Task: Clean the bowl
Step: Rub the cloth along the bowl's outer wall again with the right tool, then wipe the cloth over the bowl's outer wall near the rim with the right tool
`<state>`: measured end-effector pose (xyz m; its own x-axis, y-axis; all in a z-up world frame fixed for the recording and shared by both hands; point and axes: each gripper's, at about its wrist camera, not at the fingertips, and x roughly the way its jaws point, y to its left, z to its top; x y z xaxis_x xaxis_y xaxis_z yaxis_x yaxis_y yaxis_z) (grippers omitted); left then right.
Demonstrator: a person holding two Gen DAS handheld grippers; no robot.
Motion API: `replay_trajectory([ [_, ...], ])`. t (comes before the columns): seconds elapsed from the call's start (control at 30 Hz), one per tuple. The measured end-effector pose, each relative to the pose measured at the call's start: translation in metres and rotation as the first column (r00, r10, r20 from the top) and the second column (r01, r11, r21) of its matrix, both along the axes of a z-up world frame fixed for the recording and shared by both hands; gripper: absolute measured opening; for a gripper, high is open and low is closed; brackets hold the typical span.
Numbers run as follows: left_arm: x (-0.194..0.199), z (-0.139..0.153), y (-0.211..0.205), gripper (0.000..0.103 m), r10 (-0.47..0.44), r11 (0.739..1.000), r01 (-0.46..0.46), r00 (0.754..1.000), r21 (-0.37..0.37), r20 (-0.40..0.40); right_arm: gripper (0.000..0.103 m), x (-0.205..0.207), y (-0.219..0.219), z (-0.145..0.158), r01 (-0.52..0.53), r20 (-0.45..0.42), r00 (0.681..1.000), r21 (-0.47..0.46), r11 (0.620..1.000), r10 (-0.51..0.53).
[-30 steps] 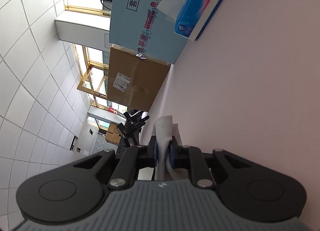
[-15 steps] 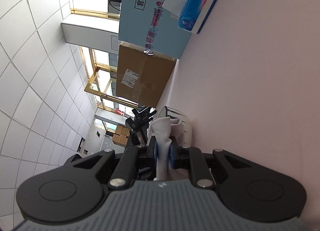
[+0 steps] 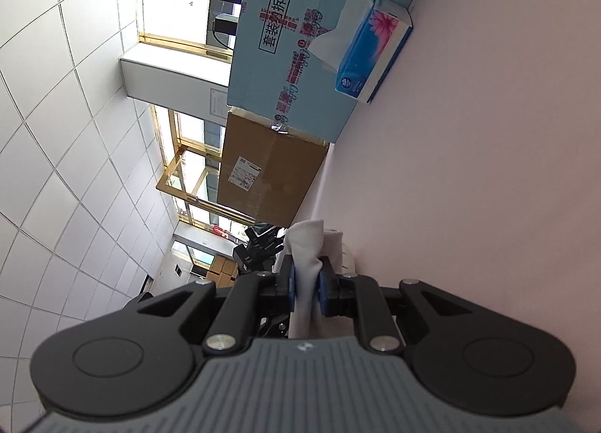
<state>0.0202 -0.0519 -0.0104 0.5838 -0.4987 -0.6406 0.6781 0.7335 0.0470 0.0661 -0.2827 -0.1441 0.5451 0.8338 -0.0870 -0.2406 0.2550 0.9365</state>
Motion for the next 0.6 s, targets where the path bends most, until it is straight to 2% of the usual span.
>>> replay_trajectory([
  [0.2, -0.011, 0.000, 0.011, 0.008, -0.105, 0.994, 0.105, 0.994, 0.022, 0.005, 0.016, 0.001, 0.007, -0.005, -0.001, -0.013, 1.000, -0.006, 1.000, 0.001],
  [0.6, -0.015, -0.001, 0.028, 0.009, -0.197, 0.980, 0.197, 0.980, 0.014, 0.004, 0.016, 0.014, 0.019, -0.015, 0.009, -0.062, 0.998, 0.044, 0.999, -0.006],
])
